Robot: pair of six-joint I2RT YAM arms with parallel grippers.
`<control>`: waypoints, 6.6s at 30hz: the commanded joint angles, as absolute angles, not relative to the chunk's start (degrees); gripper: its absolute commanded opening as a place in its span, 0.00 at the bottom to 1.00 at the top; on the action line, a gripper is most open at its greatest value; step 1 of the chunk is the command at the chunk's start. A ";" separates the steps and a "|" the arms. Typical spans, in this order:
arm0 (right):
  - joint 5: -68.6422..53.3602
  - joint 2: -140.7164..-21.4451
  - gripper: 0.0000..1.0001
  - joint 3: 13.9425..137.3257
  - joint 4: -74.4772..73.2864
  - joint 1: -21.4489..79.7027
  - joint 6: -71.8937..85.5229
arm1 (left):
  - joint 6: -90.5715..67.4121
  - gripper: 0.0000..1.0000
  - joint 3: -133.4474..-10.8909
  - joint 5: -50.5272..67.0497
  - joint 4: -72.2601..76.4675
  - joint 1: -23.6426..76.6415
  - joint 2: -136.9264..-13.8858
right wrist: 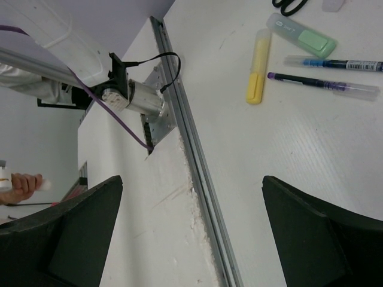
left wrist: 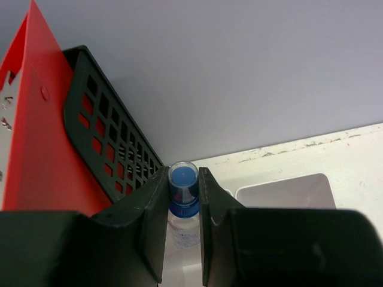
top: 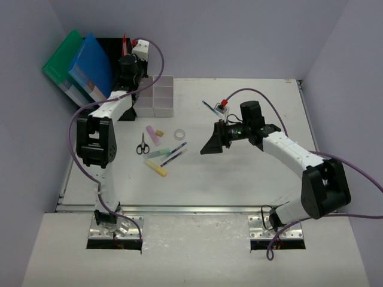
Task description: Organize the desk
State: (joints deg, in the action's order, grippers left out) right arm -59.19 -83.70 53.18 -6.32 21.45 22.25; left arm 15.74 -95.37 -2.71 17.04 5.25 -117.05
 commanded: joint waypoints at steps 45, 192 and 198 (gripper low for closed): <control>-61.19 -81.98 0.99 58.18 -11.19 21.07 18.26 | 0.55 0.64 -86.83 11.64 10.11 -18.88 -104.48; -22.61 -95.17 0.38 61.83 1.41 48.08 -76.59 | -27.86 0.00 -82.20 48.17 -38.18 13.18 -105.39; -21.52 -96.89 0.12 62.66 1.48 46.98 -75.36 | -26.09 0.00 -80.35 55.85 -36.46 13.18 -105.13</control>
